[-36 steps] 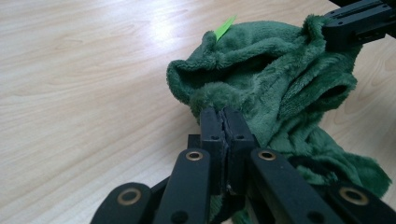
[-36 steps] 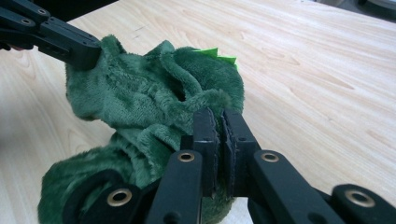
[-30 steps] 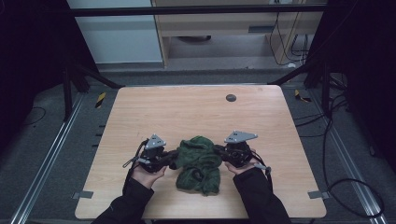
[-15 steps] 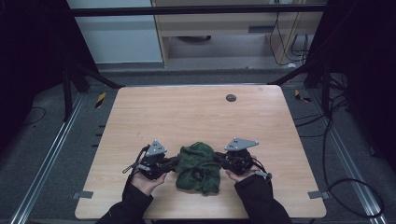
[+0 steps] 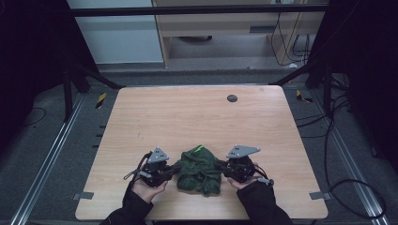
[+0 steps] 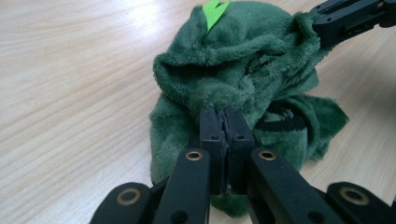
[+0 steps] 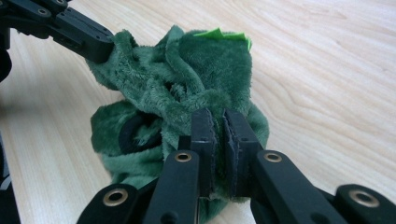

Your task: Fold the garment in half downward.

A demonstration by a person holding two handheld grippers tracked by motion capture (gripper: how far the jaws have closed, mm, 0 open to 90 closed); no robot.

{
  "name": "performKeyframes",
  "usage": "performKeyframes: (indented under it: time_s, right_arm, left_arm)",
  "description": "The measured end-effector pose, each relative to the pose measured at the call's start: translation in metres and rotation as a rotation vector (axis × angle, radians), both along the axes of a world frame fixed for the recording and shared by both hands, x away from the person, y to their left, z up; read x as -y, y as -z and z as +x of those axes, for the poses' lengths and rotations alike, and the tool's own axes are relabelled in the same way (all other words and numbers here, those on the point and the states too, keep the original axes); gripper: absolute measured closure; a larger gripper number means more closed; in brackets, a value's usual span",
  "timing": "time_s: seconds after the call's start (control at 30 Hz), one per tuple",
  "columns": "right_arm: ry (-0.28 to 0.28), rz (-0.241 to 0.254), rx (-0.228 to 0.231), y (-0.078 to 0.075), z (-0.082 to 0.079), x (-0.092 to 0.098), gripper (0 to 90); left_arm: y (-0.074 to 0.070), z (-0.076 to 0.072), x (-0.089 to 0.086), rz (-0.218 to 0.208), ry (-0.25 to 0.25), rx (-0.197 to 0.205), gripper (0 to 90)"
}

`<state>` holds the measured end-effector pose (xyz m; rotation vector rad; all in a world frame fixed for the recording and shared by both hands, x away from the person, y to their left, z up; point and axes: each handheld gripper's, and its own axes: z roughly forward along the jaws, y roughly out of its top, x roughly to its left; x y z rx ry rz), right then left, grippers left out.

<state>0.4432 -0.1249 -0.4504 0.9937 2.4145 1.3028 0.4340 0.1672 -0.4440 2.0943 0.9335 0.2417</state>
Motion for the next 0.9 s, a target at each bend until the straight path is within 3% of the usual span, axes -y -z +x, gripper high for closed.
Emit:
performKeyframes:
  time_s: [0.9]
  right_arm:
    - [-0.030,0.003,-0.072,0.016,-0.022,0.005,82.3]
  left_arm:
    - [0.017,-0.016,0.004,0.044,0.040,-0.066,88.1]
